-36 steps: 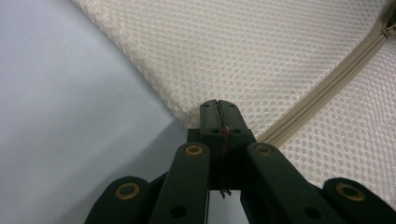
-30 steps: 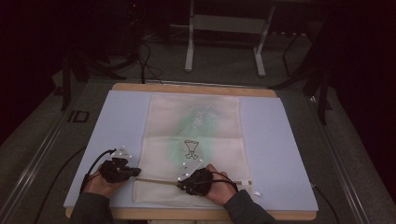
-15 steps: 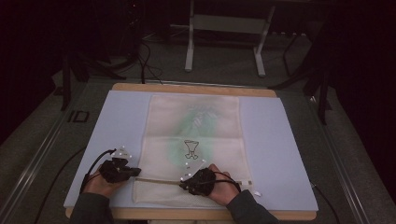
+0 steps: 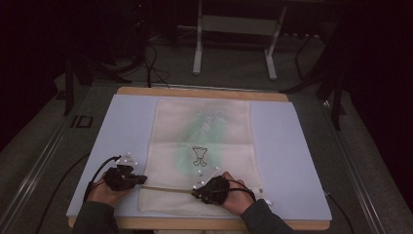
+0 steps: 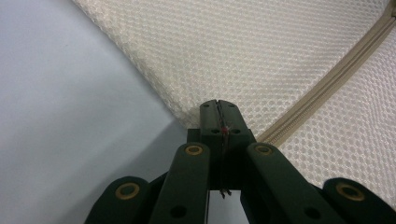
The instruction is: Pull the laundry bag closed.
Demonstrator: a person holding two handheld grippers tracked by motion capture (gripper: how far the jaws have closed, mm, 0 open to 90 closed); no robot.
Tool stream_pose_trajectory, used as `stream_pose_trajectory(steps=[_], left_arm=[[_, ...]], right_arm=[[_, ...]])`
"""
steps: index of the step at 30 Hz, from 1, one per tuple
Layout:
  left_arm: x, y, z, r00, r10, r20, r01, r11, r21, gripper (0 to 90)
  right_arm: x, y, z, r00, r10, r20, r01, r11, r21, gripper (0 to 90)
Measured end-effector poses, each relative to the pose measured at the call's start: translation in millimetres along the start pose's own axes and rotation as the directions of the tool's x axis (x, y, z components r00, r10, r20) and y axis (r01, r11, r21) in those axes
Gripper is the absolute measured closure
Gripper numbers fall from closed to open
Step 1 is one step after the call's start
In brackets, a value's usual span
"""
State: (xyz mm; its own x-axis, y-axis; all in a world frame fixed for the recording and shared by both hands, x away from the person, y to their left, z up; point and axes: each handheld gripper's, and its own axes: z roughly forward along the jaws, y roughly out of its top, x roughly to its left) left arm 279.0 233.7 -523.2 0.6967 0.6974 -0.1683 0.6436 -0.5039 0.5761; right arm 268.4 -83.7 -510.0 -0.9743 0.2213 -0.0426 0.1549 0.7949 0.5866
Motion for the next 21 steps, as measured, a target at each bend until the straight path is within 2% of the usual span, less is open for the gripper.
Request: stream_pose_trajectory(steps=[21], left_arm=[[0.1,-0.2,0.0,1.0000,0.000,0.000,0.000,1.0000,-0.001,90.0]], right_arm=[[-4.9,-15.2,-7.8,0.9997,0.021,0.008,-0.021,1.000,0.006,82.2]])
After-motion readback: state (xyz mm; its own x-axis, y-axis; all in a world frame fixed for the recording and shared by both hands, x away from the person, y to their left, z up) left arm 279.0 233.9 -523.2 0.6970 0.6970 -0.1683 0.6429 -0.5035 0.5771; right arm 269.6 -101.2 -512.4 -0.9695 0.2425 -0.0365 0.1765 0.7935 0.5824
